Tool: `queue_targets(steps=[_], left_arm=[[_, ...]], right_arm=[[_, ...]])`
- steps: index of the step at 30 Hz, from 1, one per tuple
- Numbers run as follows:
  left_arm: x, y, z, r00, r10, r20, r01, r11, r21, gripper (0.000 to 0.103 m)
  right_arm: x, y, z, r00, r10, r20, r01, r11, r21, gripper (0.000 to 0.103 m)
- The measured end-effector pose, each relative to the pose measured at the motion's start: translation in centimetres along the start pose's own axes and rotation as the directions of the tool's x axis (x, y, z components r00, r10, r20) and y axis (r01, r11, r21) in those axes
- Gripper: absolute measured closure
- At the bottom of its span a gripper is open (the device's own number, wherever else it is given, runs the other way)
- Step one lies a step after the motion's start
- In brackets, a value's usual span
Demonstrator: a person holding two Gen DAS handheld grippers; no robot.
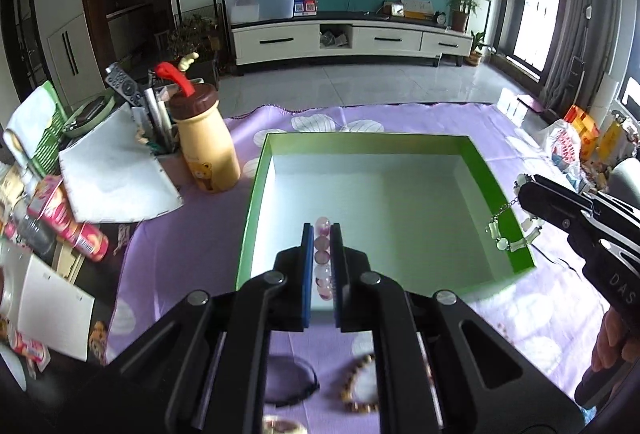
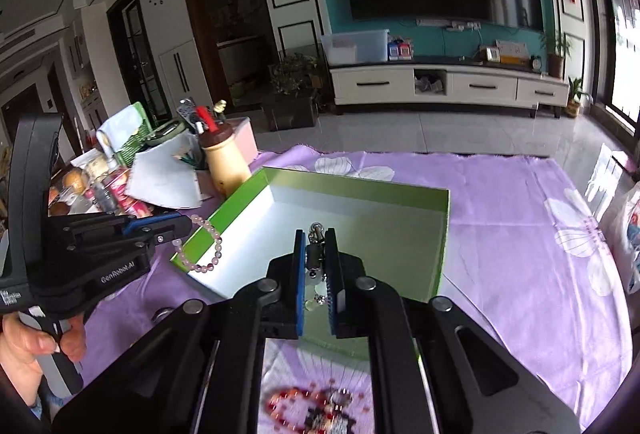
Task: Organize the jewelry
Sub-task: 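Carry both pieces into the green box and open both tools to release, then withdraw both open tools from the green box toward the jewelry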
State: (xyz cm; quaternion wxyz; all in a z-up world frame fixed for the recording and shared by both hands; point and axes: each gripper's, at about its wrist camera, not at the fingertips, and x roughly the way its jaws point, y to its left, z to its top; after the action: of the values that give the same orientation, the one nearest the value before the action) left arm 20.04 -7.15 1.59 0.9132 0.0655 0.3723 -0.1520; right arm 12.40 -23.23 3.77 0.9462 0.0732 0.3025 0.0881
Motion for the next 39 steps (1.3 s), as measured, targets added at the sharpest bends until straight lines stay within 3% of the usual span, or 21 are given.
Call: queue_targets(steps=[10, 13, 15, 17, 22, 28, 30, 39], left_arm=[[6.3, -1.0, 0.6, 0.995, 0.028, -0.095, -0.027, 0.999, 0.02, 0.093], [6.7, -0.9, 0.5, 0.995, 0.028, -0.098, -0.027, 1.0, 0.017, 0.068], [6.5, -0.9, 0.4, 0.995, 0.023, -0.094, -0.021, 1.0, 0.016, 0.061], [6.1, -0.8, 0.3, 0.996, 0.017, -0.09, -0.016, 1.0, 0.009, 0.044], [4.1, -0.8, -0.4, 0.997, 0.028, -0.066, -0.027, 1.0, 0.013, 0.036], [0.6, -0.8, -2.0, 0.998, 0.045, -0.031, -0.045, 0.999, 0.009, 0.017], [-0.7, -0.7, -2.9, 0.999, 0.043, -0.026, -0.043, 0.999, 0.001, 0.015], [-5.2, 0.0, -6.8, 0.998, 0.049, -0.042, -0.051, 0.998, -0.035, 0.009]], right_arm=[[5.6, -2.2, -0.6, 0.994, -0.034, -0.099, 0.039, 0.998, 0.049, 0.092], [5.8, -2.6, -1.0, 0.993, -0.047, -0.112, 0.054, 0.997, 0.062, 0.083], [5.5, -2.7, -1.2, 0.992, -0.052, -0.113, 0.059, 0.996, 0.062, 0.082], [4.9, -2.8, -1.4, 0.993, -0.049, -0.11, 0.056, 0.996, 0.063, 0.077], [2.8, -2.6, -1.9, 0.995, -0.029, -0.092, 0.035, 0.997, 0.068, 0.073], [-0.8, -1.3, -3.7, 0.996, 0.001, -0.089, 0.004, 0.999, 0.054, 0.067], [-1.8, -0.7, -4.3, 0.996, 0.008, -0.091, -0.003, 0.999, 0.052, 0.059], [-6.5, 2.2, -6.9, 0.993, 0.054, -0.101, -0.051, 0.998, 0.04, 0.056]])
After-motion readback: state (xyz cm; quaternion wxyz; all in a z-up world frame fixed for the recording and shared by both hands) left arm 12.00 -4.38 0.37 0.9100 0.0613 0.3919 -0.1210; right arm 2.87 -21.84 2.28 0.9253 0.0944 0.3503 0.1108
